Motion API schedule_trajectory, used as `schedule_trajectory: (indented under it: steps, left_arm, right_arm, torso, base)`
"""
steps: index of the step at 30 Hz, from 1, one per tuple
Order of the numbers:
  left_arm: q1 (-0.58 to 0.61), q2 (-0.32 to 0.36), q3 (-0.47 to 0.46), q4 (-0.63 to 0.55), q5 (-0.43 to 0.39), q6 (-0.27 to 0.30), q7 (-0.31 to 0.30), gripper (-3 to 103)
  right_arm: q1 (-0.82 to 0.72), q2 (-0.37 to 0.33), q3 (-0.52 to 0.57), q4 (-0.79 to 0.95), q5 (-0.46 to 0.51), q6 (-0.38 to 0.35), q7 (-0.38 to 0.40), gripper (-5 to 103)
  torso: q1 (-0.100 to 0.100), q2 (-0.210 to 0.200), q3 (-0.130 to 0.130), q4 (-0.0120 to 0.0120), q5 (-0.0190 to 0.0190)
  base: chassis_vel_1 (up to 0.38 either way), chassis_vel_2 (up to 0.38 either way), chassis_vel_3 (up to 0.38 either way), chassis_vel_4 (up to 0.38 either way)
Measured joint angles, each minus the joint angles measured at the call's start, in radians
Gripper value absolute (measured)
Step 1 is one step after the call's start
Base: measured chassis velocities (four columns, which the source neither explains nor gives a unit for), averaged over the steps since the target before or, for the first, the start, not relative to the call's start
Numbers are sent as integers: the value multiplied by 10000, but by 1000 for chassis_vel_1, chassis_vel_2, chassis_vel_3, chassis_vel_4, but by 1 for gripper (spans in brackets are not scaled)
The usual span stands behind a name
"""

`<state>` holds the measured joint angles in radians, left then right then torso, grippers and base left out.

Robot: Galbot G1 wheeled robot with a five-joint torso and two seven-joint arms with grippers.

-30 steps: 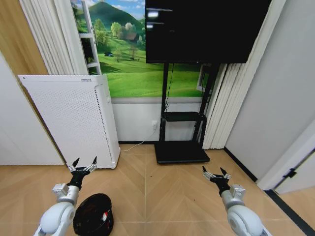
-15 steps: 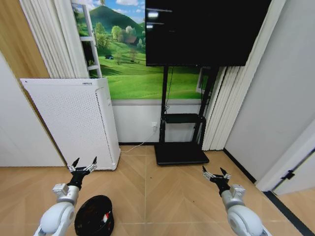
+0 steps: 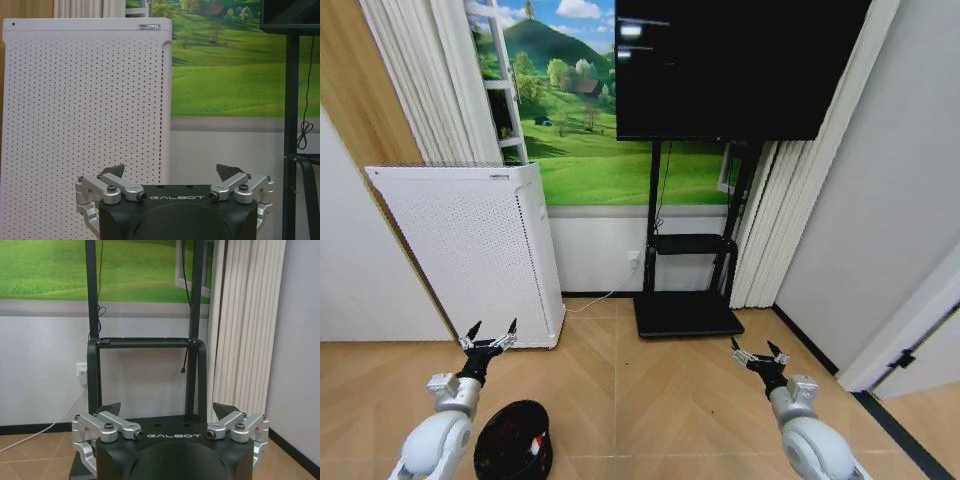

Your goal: Pick up the trash bin and place the garbage on the floor into it.

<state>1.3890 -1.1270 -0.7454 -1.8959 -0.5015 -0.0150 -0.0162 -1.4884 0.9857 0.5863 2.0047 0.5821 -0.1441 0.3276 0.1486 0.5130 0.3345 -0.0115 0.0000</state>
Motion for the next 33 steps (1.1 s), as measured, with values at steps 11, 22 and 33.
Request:
schedule_trajectory:
  steps: [11,22,33]
  left_arm:
    - [0,0,0,0,0,0,0,100]
    - [0,0,0,0,0,0,0,100]
    - [0,0,0,0,0,0,0,100]
  right_arm:
    - [0,0,0,0,0,0,0,100]
    - [0,0,0,0,0,0,0,100]
    - [0,0,0,0,0,0,0,100]
  torso:
    - [184,485,299,0,0]
    - [377,968,590,0,0]
    - [548,1374,822,0,0]
  base:
    - [0,0,0,0]
    - [0,0,0,0]
    - [0,0,0,0]
